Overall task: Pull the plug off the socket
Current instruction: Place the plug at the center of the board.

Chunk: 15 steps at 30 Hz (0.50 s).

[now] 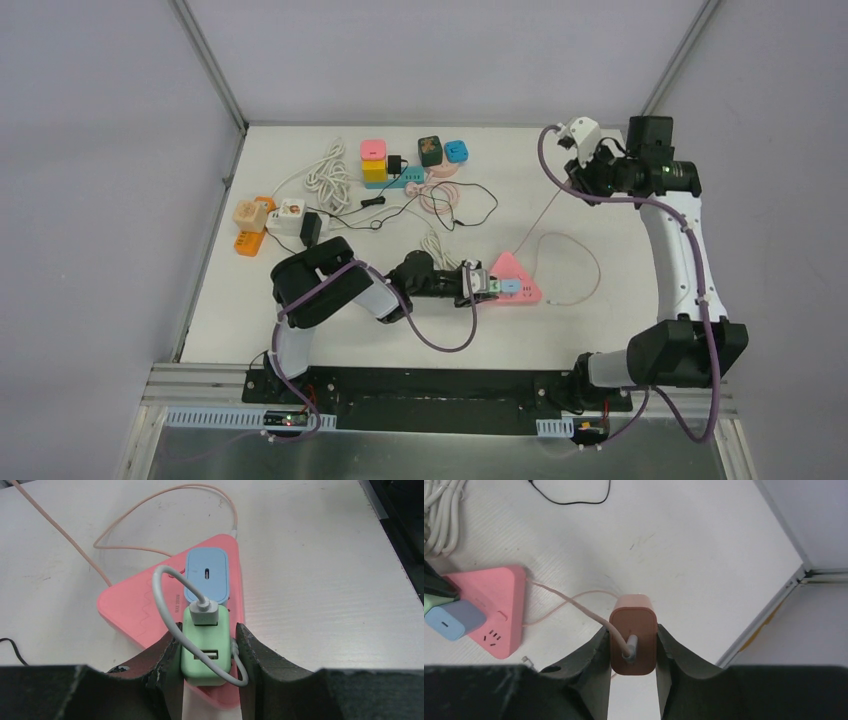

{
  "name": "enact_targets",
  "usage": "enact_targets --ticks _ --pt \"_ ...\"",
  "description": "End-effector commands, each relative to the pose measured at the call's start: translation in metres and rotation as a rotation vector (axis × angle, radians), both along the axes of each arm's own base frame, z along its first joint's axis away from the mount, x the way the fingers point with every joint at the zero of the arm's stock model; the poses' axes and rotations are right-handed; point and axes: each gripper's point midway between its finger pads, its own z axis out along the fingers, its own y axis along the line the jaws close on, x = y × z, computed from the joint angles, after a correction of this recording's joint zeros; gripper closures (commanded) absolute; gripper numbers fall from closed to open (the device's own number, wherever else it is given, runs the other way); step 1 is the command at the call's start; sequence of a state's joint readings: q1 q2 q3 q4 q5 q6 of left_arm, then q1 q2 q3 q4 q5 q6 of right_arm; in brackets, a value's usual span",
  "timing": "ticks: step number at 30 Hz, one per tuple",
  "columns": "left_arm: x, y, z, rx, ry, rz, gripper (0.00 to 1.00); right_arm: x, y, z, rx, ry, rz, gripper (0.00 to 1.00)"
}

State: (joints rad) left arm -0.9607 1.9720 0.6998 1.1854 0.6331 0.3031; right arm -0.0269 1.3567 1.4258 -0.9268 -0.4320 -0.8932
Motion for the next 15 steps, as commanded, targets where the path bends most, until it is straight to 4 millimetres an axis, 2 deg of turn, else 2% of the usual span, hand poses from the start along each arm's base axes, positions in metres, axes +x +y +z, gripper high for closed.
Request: enact_targets --ticks 1,5,10,15 --pt "-0.005 0.010 -0.007 0.024 0.027 0.007 1.00 0.026 -0.011 0.065 -0.008 -0.144 -0.076 1.00" --pt "-0.007 0.011 -0.002 0.010 0.017 0.003 1.00 0.037 -0.014 0.106 -0.008 -0.193 -0.099 1.00" --pt "-0.012 0.011 0.003 0.003 0.003 -0.006 1.00 0.050 -0.018 0.147 -0.008 -0.258 -0.127 1.00" --pt "-0.015 0.011 0.008 -0.004 -0.005 -0.014 1.00 0.061 -0.027 0.162 -0.035 -0.282 -0.167 1.00"
